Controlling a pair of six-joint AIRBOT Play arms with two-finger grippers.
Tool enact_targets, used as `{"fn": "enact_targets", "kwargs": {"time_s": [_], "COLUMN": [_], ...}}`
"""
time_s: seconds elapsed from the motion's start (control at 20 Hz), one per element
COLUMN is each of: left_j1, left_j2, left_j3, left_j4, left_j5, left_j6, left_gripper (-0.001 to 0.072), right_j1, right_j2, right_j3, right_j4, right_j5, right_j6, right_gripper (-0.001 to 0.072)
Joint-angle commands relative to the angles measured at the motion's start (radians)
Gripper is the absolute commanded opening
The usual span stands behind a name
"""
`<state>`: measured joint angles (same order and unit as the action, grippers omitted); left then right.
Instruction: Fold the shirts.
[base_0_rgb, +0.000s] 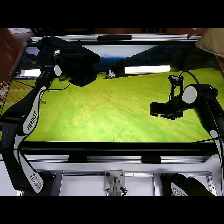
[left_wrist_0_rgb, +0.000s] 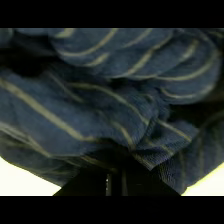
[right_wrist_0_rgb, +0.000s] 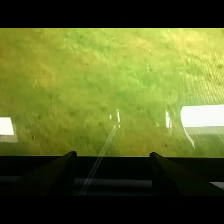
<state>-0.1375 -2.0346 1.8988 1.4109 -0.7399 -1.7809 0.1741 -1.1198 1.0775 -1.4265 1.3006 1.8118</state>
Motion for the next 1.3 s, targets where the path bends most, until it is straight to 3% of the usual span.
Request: {"fn": "enact_targets", "kwargs": {"time_s": [0.0, 0.15, 0.25, 0.5, 0.65, 0.85, 0.95, 1.15, 1.25], "left_j1": [-0.021, -0.084, -0.154, -0.395, -0.499, -0.507, -0.507, -0.495, -0.483], "left_j2": [0.095, 0.322, 0.508, 0.858, 0.961, 0.991, 1.003, 1.089, 1.139], "left_j3": [0.009, 0.034, 0.037, 0.037, 0.037, -0.015, -0.146, -0.553, -0.750], "left_j4": [-0.024, -0.024, -0.024, -0.065, -0.058, 0.110, 0.209, 0.257, 0.293], "left_j5": [0.008, 0.014, 0.027, -0.003, -0.167, -0.645, -0.800, -0.802, -0.781], "left_j6": [0.074, 0.266, 0.329, 0.330, 0.328, 0.234, 0.231, 0.193, 0.177], "left_gripper": [0.0057, 0.0057, 0.0057, 0.0057, 0.0056, 0.0056, 0.0056, 0.0056, 0.0056], "right_j1": [-0.001, -0.001, -0.001, -0.001, -0.001, -0.001, 0.000, 0.000, 0.000], "right_j2": [0.000, 0.006, 0.047, 0.254, 0.385, 0.459, 0.450, 0.450, 0.449], "right_j3": [0.003, 0.070, 0.149, 0.378, 0.443, 0.443, 0.410, 0.164, -0.013], "right_j4": [0.000, -0.032, -0.113, -0.403, -0.460, -0.347, -0.237, -0.038, 0.066], "right_j5": [-0.033, -0.002, 0.019, 0.025, 0.029, 0.211, 0.286, 0.262, 0.176], "right_j6": [-0.024, -0.042, -0.048, -0.044, -0.044, -0.050, -0.067, -0.088, -0.112], "right_gripper": [0.0555, 0.0555, 0.0554, 0.0555, 0.0555, 0.0554, 0.0555, 0.0565, 0.0598]}}
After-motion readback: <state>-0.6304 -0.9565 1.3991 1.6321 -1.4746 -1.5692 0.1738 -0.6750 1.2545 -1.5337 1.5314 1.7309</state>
